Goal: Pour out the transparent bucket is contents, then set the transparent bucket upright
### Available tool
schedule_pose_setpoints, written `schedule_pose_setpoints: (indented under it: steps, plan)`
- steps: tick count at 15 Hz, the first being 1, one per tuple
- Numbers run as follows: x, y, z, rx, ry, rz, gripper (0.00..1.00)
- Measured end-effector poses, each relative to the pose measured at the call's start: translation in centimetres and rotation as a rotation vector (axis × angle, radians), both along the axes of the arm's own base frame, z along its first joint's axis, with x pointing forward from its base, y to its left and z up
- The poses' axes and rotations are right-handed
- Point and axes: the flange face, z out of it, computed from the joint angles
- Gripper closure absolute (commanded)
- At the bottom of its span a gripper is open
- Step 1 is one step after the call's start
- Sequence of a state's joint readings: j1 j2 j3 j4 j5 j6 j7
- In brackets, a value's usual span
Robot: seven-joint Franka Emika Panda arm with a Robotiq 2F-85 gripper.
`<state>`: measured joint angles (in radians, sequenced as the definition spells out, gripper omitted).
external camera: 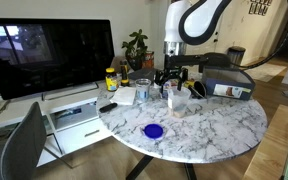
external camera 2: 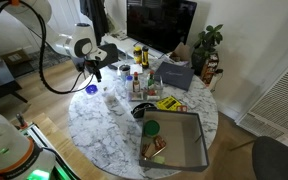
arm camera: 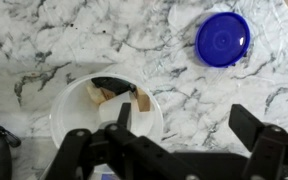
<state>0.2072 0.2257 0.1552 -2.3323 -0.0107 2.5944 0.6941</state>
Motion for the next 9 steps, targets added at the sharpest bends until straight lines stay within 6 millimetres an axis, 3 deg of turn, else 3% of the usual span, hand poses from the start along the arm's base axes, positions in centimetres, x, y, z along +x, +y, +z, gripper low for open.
schedule_pose_setpoints:
  steps: [2,3,9]
  plan:
    - [0.6,0.0,-0.7,-0.001,0.003,-0.013,0.14]
    - [0.9,-0.1,-1.2,-0.001,0.005,-0.021,0.29]
    - [2.8,-1.0,-3.5,-0.025,-0.001,-0.09,0.77]
